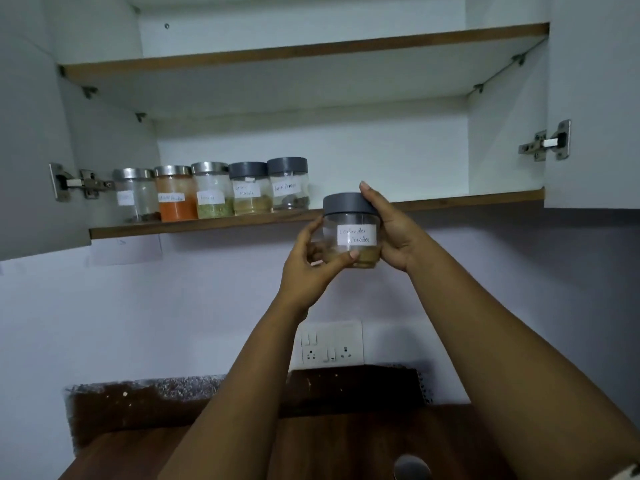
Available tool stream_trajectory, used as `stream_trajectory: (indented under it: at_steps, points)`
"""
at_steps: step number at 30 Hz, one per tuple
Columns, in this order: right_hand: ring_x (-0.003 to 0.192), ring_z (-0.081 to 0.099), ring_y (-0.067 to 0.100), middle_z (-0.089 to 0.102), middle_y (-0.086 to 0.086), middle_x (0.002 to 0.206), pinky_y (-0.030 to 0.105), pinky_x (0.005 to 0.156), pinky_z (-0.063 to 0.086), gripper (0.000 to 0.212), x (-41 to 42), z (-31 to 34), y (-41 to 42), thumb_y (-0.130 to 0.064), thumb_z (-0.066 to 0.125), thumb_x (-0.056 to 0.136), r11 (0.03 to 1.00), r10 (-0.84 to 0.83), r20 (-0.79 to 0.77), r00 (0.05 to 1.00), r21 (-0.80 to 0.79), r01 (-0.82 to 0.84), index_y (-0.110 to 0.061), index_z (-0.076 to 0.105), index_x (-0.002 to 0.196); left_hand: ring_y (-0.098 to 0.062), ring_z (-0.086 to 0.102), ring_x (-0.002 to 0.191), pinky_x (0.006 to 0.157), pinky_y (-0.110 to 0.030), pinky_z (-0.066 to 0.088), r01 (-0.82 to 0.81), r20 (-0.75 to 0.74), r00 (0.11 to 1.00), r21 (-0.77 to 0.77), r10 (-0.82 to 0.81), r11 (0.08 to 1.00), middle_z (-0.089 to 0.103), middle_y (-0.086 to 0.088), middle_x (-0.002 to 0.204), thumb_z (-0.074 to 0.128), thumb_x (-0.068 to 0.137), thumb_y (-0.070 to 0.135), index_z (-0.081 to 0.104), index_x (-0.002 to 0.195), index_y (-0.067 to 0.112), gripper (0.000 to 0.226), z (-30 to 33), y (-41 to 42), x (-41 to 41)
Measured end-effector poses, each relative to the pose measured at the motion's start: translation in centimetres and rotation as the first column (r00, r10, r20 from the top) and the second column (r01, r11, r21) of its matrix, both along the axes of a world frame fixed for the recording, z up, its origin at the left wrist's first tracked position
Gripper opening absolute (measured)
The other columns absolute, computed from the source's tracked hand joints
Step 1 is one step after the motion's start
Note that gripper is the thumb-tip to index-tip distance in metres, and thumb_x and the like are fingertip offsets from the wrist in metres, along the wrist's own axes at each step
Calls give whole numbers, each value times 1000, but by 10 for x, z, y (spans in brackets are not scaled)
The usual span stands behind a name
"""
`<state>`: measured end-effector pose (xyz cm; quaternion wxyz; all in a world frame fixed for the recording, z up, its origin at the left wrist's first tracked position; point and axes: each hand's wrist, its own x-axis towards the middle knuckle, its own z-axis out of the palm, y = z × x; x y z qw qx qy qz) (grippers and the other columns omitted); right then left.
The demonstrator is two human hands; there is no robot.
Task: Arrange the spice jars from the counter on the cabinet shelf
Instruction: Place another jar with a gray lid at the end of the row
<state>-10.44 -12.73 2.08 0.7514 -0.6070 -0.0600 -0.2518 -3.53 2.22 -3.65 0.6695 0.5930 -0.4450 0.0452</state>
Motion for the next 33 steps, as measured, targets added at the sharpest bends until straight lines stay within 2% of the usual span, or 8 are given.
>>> stream_trajectory:
  at_steps: [6,10,17,22,24,26,30,33]
  points:
    - [108,67,30,71,8,114,51,94,52,66,13,64,9,-67,67,73,966,-206,60,977,-144,213,-19,67,118,-12,60,114,92,-25,53,41,110,993,-87,-32,995,61,-1,120,84,73,26,40,142,35,83,60,1,25]
    - [109,66,35,68,16,120,55,96,49,72,24,83,18,-66,63,78,981,-116,66,991,-147,125,-14,61,128,-14,57,119,98,-37,52,74,120,991,-107,-61,992,57,-6,126,84,73,23,37,141,36,84,81,-1,40]
    - [111,63,41,65,21,122,56,97,48,69,50,90,14,-60,62,82,982,-103,90,991,-148,115,-10,59,130,-2,55,112,89,-28,55,73,140,988,-109,-58,991,50,9,125,81,77,26,33,146,35,85,85,-10,63]
    - [92,67,31,70,9,93,45,89,52,49,65,93,0,-58,60,86,959,-219,119,969,-158,236,-15,65,108,-12,50,115,101,-34,49,-44,215,975,-94,64,995,34,1,129,83,75,30,39,144,25,82,91,-26,81]
    - [91,68,29,70,6,91,42,87,52,49,73,94,-8,-59,58,87,938,-277,151,949,-171,301,-15,64,108,-14,48,114,98,-30,49,-176,350,914,-112,204,978,33,2,124,81,75,37,44,140,22,77,93,-30,89]
    - [91,69,28,69,7,94,41,85,54,52,82,96,-17,-62,56,86,910,-343,138,929,-194,365,-15,63,108,-16,48,112,88,-27,51,-339,473,791,-187,387,922,36,1,121,75,79,42,50,132,19,62,91,-30,99]
    - [91,68,26,64,7,108,30,61,52,90,101,98,-35,-82,52,70,819,-484,30,875,-337,465,-15,49,130,-15,54,80,63,-24,44,-578,487,459,-472,743,666,56,-4,96,62,89,23,62,94,11,13,73,-26,120]
    - [101,62,23,57,5,118,37,74,52,72,112,102,-40,-71,47,85,815,-491,-13,871,-361,454,-19,37,134,-19,47,62,53,-31,37,-625,562,294,-499,773,600,52,-2,72,57,91,18,58,73,12,19,57,-26,141]
